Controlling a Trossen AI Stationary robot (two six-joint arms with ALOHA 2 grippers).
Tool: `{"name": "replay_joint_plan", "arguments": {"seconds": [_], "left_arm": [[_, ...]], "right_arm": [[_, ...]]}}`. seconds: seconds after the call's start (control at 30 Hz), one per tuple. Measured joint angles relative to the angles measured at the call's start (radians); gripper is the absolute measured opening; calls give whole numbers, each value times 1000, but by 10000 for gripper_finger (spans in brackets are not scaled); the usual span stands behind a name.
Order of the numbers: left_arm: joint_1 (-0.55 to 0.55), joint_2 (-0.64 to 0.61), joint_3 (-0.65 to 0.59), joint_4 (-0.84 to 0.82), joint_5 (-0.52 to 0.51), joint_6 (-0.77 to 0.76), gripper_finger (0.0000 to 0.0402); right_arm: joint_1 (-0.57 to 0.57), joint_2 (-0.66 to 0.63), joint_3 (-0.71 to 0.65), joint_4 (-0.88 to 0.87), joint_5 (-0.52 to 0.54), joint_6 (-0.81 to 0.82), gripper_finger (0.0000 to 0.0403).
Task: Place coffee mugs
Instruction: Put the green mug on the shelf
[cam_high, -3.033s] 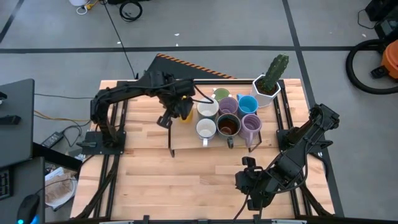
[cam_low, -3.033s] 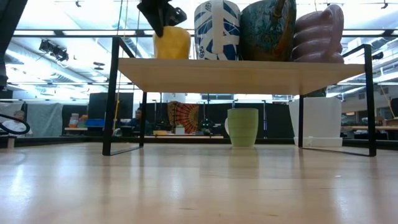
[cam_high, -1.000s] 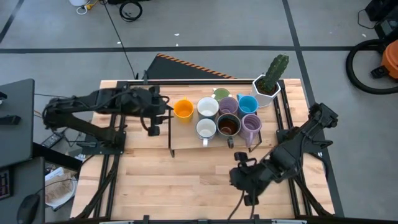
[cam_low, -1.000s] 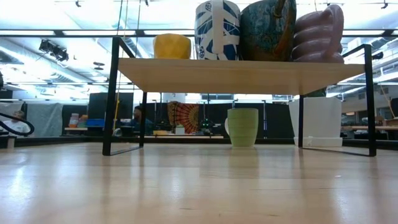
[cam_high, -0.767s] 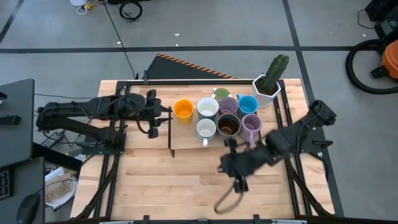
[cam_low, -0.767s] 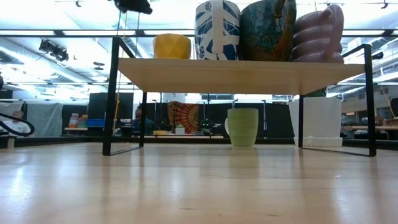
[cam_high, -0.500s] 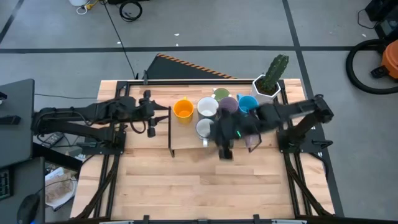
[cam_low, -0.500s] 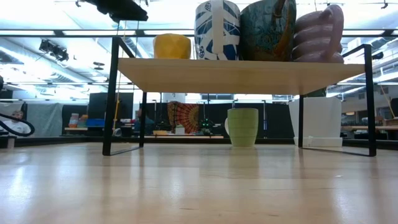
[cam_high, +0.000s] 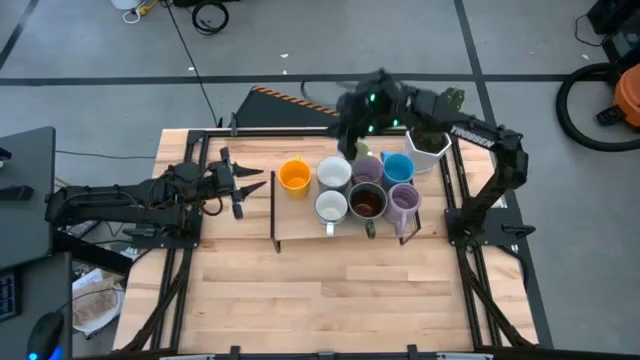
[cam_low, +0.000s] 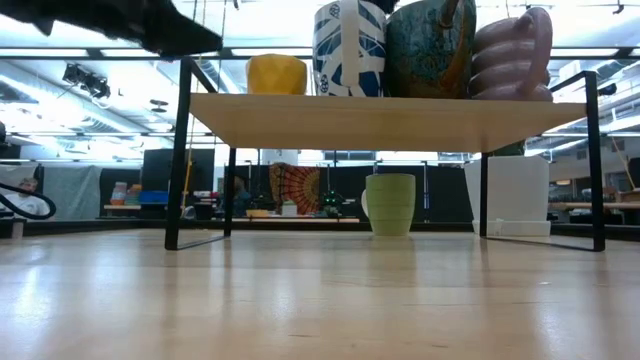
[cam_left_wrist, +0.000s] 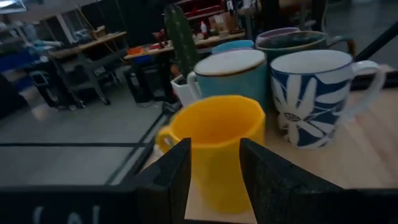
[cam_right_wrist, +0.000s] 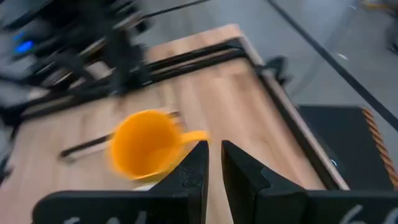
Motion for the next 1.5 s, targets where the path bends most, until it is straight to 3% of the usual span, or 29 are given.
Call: {"name": "replay_joint_plan", "arguments": {"seconds": [0.2,0.33,0.83,1.0,1.13,1.23,1.5], "left_arm": [[0,-25,-82,68,3,-66,142],[0,-21,-117,106,4,-96,142],[-18,-21,-130,6,4,-161,142],[-18,-21,-133,-41,-3,-154,142],[-15,-40,-201,94,-9,-69,142],[4,-92,-228,169,-35,-1,142],[75,-262,-275,135,-54,8,141]], "right_arm": [[-139,10,0,-8,120,128,48],[-219,14,21,-70,129,134,42],[-357,221,19,-276,-30,128,29],[-358,275,18,-334,-27,111,54],[-350,291,19,-378,-36,93,89],[-339,295,19,-383,-33,69,117],[-359,318,19,-375,-22,52,176]]}}
